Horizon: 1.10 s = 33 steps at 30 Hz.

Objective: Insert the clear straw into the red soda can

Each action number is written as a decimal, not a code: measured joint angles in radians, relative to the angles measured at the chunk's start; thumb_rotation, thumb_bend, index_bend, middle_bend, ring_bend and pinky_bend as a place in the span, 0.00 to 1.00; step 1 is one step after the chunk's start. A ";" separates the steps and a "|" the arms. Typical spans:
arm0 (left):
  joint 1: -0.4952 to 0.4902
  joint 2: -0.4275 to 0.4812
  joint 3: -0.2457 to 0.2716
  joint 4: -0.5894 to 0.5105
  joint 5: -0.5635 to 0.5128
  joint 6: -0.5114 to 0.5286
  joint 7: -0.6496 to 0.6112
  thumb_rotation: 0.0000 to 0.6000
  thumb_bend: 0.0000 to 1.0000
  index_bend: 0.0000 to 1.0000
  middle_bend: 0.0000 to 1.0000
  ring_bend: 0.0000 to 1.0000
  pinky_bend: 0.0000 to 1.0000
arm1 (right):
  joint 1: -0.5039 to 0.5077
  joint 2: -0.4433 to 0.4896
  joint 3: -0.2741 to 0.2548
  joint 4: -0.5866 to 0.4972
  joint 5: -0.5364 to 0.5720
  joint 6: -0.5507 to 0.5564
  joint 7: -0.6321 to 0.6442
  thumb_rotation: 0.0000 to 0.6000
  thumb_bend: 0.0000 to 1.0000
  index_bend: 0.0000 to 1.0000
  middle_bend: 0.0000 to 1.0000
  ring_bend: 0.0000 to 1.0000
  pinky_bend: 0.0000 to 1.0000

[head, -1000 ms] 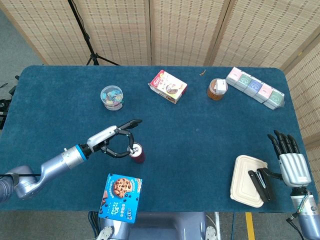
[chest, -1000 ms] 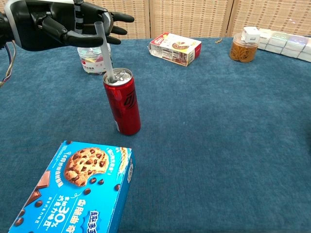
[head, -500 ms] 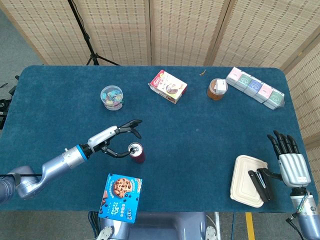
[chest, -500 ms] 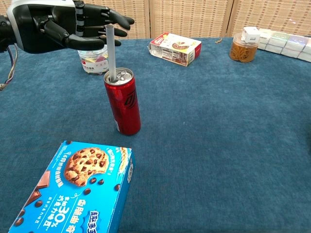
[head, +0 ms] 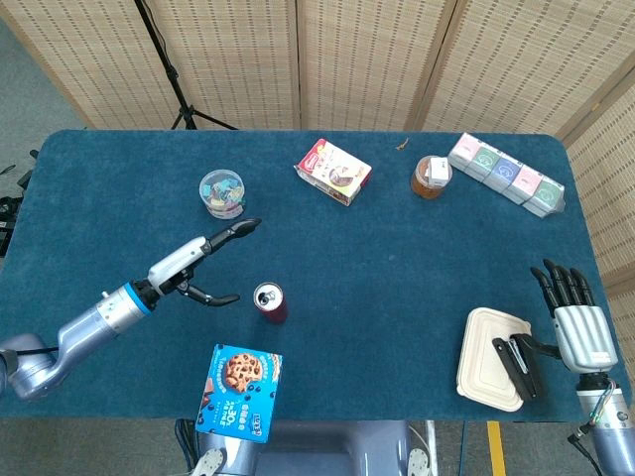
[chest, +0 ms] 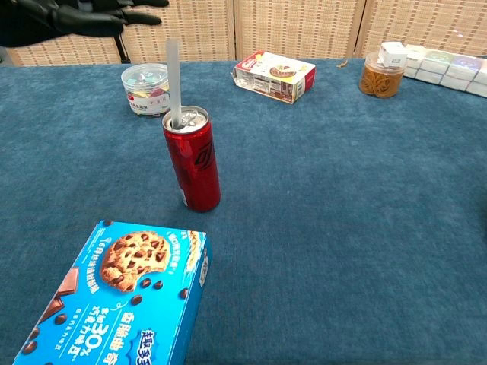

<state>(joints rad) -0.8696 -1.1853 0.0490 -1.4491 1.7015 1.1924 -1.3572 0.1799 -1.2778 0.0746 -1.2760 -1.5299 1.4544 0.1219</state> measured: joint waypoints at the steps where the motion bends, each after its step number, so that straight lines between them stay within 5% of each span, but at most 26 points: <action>1: 0.005 0.006 -0.004 -0.005 -0.003 0.006 0.014 1.00 0.24 0.00 0.00 0.00 0.00 | 0.000 0.000 0.000 -0.001 0.000 0.000 0.000 1.00 0.00 0.00 0.00 0.00 0.00; 15: 0.036 0.107 -0.053 -0.200 -0.034 0.007 0.491 1.00 0.24 0.00 0.00 0.00 0.00 | 0.000 0.001 0.001 -0.005 -0.001 0.001 -0.004 1.00 0.00 0.00 0.00 0.00 0.00; 23: 0.040 0.114 -0.117 -0.398 -0.105 -0.033 0.862 1.00 0.24 0.00 0.00 0.00 0.00 | 0.000 0.003 0.004 -0.001 0.005 -0.003 0.004 1.00 0.00 0.00 0.00 0.00 0.00; 33: 0.019 0.071 -0.203 -0.481 -0.237 -0.096 1.111 1.00 0.24 0.00 0.00 0.00 0.00 | -0.001 0.005 0.006 0.002 0.010 -0.004 0.010 1.00 0.00 0.00 0.00 0.00 0.00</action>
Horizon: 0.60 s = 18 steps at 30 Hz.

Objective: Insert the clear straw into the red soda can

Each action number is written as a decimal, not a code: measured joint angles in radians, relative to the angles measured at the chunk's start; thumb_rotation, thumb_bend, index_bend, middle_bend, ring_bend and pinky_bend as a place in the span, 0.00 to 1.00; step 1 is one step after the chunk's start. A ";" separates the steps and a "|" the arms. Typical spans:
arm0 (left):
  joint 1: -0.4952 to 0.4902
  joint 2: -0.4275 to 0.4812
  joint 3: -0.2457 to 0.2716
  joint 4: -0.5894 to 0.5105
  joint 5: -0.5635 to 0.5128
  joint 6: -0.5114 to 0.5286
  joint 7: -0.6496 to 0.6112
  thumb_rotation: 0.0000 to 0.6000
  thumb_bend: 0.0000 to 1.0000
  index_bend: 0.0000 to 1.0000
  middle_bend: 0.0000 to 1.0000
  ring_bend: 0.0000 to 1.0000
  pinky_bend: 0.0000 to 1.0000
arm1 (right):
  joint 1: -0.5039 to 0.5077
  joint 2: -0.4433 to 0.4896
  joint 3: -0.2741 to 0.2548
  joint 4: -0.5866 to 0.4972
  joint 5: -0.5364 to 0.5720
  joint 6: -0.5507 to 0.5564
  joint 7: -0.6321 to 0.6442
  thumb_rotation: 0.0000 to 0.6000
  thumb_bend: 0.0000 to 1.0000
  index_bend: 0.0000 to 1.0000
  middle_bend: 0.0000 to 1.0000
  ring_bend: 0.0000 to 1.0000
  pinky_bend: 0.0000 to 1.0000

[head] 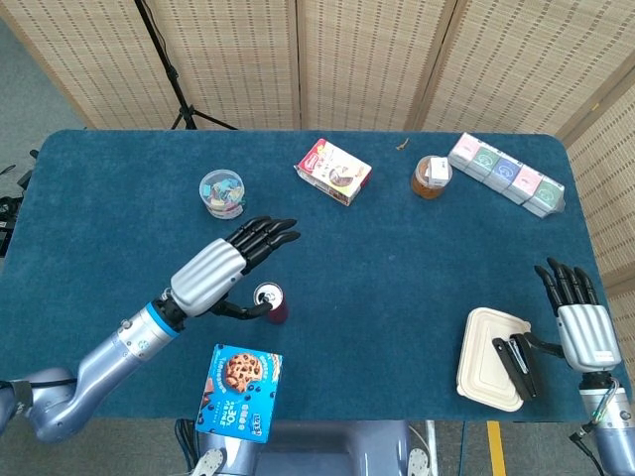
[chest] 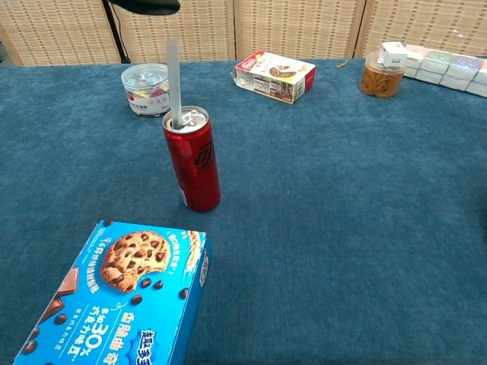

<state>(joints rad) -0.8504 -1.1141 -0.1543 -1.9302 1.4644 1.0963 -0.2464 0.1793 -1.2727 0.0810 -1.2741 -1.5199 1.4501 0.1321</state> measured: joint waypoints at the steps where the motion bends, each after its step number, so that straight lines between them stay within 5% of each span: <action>1: -0.002 -0.004 -0.005 -0.002 -0.010 -0.006 0.011 1.00 0.24 0.00 0.00 0.00 0.00 | 0.000 0.000 0.000 0.000 0.001 -0.001 0.000 1.00 0.00 0.00 0.00 0.00 0.00; 18: -0.008 -0.079 -0.031 0.059 -0.088 -0.075 0.070 1.00 0.24 0.00 0.00 0.00 0.00 | 0.003 -0.003 0.000 0.005 0.004 -0.009 -0.002 1.00 0.00 0.00 0.00 0.00 0.00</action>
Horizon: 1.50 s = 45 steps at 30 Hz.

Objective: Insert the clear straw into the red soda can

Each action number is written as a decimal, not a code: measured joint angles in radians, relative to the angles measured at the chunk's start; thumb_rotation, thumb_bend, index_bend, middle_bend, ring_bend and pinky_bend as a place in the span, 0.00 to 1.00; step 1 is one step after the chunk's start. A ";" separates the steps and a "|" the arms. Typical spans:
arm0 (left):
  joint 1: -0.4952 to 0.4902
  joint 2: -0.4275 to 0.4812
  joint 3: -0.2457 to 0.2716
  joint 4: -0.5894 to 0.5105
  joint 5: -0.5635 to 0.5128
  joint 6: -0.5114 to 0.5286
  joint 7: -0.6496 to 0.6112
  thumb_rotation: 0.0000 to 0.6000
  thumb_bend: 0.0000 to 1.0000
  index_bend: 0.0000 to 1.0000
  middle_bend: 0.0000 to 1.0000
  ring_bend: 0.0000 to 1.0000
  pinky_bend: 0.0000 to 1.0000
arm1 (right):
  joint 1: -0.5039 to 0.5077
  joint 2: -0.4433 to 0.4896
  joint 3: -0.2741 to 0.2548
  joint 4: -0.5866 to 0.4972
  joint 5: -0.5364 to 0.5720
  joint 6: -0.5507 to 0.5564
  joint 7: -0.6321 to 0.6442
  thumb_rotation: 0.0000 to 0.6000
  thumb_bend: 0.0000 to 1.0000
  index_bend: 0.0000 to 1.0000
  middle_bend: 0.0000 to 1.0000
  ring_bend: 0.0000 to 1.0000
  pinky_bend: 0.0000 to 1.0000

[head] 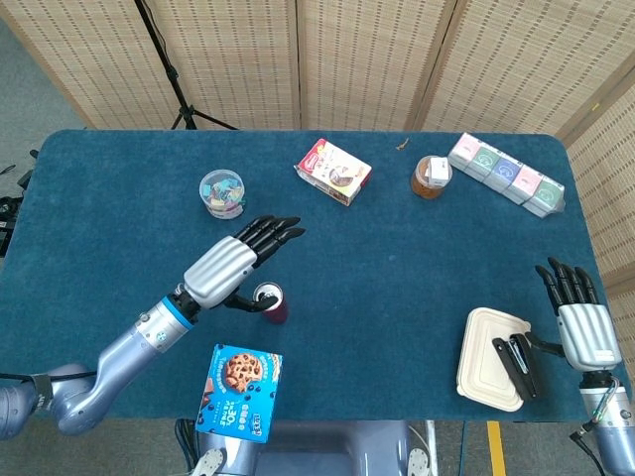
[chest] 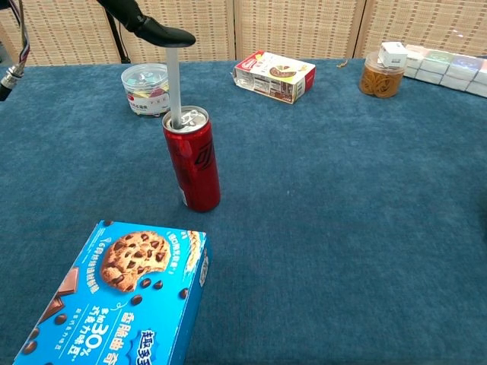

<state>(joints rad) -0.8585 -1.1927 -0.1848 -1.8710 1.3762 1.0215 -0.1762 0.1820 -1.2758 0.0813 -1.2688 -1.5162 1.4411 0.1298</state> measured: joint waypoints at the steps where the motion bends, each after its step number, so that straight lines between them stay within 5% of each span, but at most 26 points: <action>1: 0.000 -0.002 -0.001 0.003 0.000 -0.002 -0.002 1.00 0.24 0.00 0.00 0.00 0.00 | 0.000 0.000 0.000 0.000 0.000 0.000 0.000 1.00 0.00 0.00 0.00 0.00 0.00; 30: 0.018 -0.071 -0.003 0.109 -0.002 -0.045 -0.042 1.00 0.24 0.00 0.00 0.00 0.00 | -0.002 0.004 0.003 0.003 0.008 -0.002 0.007 1.00 0.00 0.00 0.00 0.00 0.00; 45: 0.171 -0.015 0.059 0.135 0.108 0.183 0.106 1.00 0.24 0.00 0.00 0.00 0.00 | -0.007 0.011 0.003 -0.008 0.000 0.013 0.001 1.00 0.00 0.00 0.00 0.00 0.00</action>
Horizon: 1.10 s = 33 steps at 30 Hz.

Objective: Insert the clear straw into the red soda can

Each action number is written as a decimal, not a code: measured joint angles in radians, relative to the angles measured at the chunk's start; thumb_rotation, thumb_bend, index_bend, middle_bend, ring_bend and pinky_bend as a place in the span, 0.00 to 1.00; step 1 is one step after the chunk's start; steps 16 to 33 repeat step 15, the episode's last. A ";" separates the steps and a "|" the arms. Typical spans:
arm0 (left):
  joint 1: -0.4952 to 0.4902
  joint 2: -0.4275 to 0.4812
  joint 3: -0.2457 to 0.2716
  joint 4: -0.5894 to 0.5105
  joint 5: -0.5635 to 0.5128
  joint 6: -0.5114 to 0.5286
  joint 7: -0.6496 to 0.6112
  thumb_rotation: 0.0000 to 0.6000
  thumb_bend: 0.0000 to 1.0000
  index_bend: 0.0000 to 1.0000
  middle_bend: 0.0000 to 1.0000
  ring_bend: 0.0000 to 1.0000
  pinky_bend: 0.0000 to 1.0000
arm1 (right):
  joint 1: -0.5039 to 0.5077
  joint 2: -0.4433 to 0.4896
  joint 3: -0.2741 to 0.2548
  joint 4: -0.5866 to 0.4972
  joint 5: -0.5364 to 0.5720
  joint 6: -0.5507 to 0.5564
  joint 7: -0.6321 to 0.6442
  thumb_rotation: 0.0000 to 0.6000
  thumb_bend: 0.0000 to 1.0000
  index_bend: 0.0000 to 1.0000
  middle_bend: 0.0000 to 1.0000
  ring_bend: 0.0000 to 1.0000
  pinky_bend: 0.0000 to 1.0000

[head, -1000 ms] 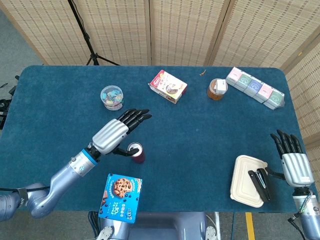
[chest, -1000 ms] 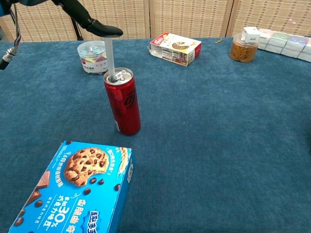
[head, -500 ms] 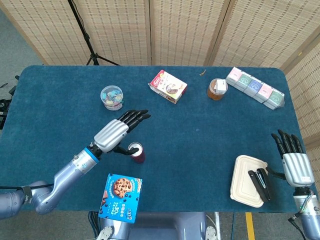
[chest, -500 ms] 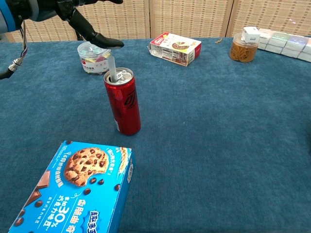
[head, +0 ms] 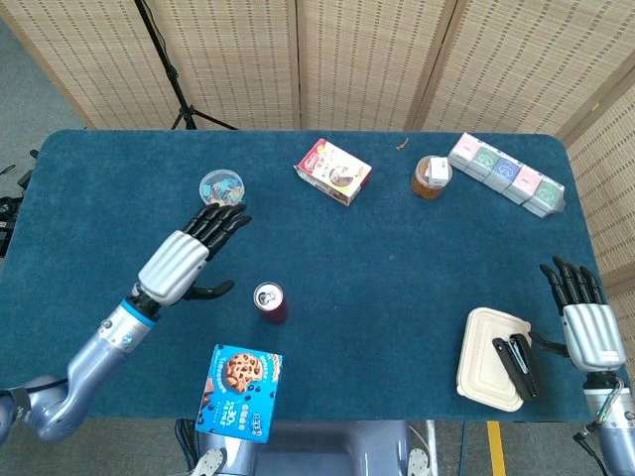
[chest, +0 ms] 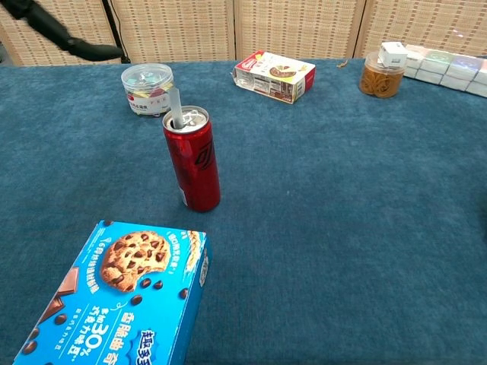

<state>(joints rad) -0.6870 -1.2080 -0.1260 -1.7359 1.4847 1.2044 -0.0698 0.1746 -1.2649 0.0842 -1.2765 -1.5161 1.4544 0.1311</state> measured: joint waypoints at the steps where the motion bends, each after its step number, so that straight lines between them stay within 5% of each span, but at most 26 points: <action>1: 0.019 0.000 0.008 0.009 0.004 0.025 0.007 1.00 0.24 0.00 0.00 0.00 0.00 | 0.000 0.002 -0.001 -0.005 -0.001 0.000 -0.002 1.00 0.00 0.00 0.00 0.00 0.00; 8: 0.218 -0.001 0.095 0.102 0.034 0.232 0.038 1.00 0.24 0.00 0.00 0.00 0.00 | -0.004 0.014 -0.002 -0.037 -0.012 0.016 -0.030 1.00 0.00 0.00 0.00 0.00 0.00; 15: 0.344 0.021 0.138 0.154 -0.012 0.288 -0.014 1.00 0.24 0.00 0.00 0.00 0.00 | -0.005 0.024 -0.006 -0.065 -0.033 0.032 -0.061 1.00 0.00 0.00 0.00 0.00 0.00; 33: 0.344 0.021 0.138 0.154 -0.012 0.288 -0.014 1.00 0.24 0.00 0.00 0.00 0.00 | -0.005 0.024 -0.006 -0.065 -0.033 0.032 -0.061 1.00 0.00 0.00 0.00 0.00 0.00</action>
